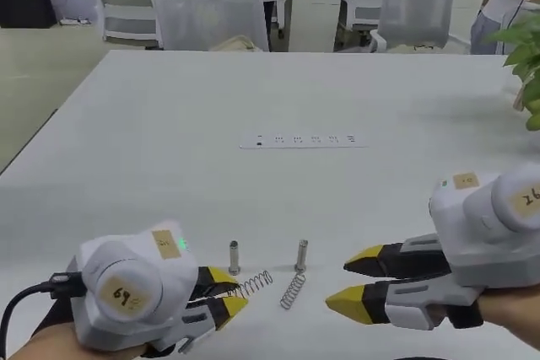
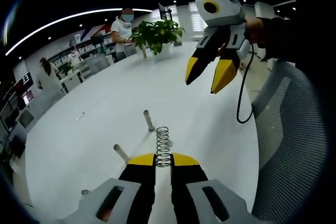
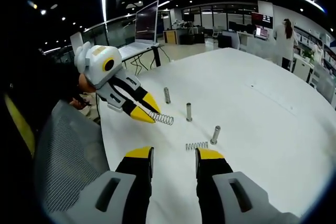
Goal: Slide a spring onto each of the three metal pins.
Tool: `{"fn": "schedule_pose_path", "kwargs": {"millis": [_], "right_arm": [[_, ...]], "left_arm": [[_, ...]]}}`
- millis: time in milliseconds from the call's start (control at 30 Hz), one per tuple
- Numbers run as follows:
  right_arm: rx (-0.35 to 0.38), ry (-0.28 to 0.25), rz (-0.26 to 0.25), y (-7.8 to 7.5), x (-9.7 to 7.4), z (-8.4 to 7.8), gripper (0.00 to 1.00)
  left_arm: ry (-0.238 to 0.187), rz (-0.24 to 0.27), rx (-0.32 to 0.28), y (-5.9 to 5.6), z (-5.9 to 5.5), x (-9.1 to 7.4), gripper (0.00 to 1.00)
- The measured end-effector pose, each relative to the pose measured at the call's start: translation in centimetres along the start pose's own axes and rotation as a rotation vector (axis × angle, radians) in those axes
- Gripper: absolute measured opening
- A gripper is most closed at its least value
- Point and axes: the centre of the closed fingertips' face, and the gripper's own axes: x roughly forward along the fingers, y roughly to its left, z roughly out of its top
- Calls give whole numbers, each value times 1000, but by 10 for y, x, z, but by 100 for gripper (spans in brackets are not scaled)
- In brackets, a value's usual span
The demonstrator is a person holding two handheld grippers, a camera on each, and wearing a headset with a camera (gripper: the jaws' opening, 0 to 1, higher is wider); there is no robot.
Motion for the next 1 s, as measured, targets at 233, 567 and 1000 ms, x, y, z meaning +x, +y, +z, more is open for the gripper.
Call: {"fn": "schedule_pose_path", "kwargs": {"millis": [233, 567, 1000], "right_arm": [[-16, -6, 22, 8, 2, 6, 29], [-28, -36, 67, 22, 5, 21, 27], [-31, -56, 111, 36, 11, 30, 25]], "left_arm": [[-23, -12, 26, -8, 11, -8, 3], [-61, -26, 56, -18, 25, -21, 3], [-112, -49, 102, -31, 40, -30, 3]]}}
